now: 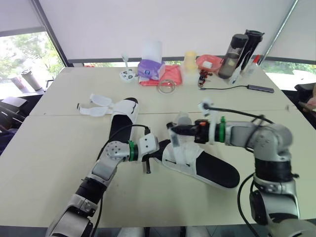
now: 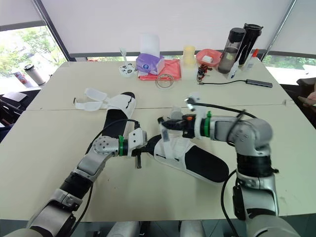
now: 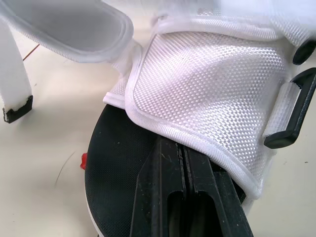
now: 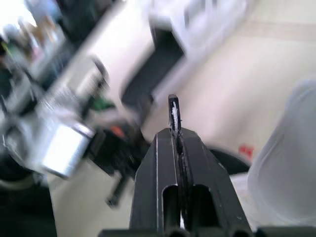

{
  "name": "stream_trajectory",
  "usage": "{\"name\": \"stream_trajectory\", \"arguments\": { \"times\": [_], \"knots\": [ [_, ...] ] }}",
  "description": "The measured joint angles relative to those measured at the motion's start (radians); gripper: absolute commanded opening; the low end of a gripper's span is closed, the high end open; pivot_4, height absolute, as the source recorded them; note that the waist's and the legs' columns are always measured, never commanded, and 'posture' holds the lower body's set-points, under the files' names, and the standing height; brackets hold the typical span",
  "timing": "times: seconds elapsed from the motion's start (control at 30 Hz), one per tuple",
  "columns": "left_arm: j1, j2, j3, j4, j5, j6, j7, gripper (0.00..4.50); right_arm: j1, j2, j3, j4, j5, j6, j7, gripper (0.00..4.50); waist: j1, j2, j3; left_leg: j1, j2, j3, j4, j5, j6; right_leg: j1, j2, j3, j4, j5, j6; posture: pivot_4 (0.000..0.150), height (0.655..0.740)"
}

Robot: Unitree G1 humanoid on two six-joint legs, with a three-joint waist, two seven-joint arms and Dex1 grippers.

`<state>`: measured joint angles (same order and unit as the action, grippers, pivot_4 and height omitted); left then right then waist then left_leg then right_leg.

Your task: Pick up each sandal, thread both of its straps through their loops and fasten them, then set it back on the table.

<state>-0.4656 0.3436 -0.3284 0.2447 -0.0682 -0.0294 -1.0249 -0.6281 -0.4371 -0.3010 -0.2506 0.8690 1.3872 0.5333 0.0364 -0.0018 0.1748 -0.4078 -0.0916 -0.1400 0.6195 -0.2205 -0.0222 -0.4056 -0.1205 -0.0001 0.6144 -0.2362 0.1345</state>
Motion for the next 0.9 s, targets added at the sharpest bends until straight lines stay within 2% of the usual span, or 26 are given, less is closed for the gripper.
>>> {"name": "stream_trajectory", "arguments": {
  "times": [0.13, 0.3, 0.47, 0.9],
  "knots": [
    [-0.001, 0.001, 0.0, 0.002, 0.0, 0.0, 0.0, 0.0, 0.082, 0.069, -0.147, -0.08, 0.108, 0.0, -0.1, 0.07, -0.002, 0.001, 0.0, 0.0, 0.001, 0.0, 0.0, 0.0, 0.0, 0.0, 0.001, 0.0, 0.001, 0.0, 0.0, 0.15, 0.74],
    [-0.005, -0.001, 0.0, 0.009, 0.0, -0.002, -0.003, 0.0, 0.145, 0.103, -0.203, -0.137, 0.191, -0.012, -0.202, 0.07, -0.004, 0.002, -0.001, 0.0, 0.001, 0.0, 0.0, 0.0, 0.0, 0.0, 0.001, 0.0, 0.001, 0.0, 0.0, 0.15, 0.74],
    [-0.011, -0.002, -0.001, 0.018, 0.0, -0.006, -0.008, 0.0, 0.171, 0.107, -0.212, -0.139, 0.246, -0.032, -0.279, 0.07, -0.003, 0.002, -0.001, 0.0, 0.001, 0.0, 0.0, 0.0, 0.0, 0.0, 0.001, 0.0, 0.001, 0.0, 0.0, 0.15, 0.74],
    [-0.012, -0.008, -0.001, 0.026, 0.0, -0.011, -0.01, 0.0, 0.19, 0.085, -0.153, 0.01, 0.212, -0.105, -0.378, 0.07, -0.001, 0.003, -0.001, 0.001, 0.001, 0.0, 0.0, 0.0, 0.0, 0.001, 0.001, 0.0, 0.001, 0.0, 0.0, 0.15, 0.74]
  ]
}}
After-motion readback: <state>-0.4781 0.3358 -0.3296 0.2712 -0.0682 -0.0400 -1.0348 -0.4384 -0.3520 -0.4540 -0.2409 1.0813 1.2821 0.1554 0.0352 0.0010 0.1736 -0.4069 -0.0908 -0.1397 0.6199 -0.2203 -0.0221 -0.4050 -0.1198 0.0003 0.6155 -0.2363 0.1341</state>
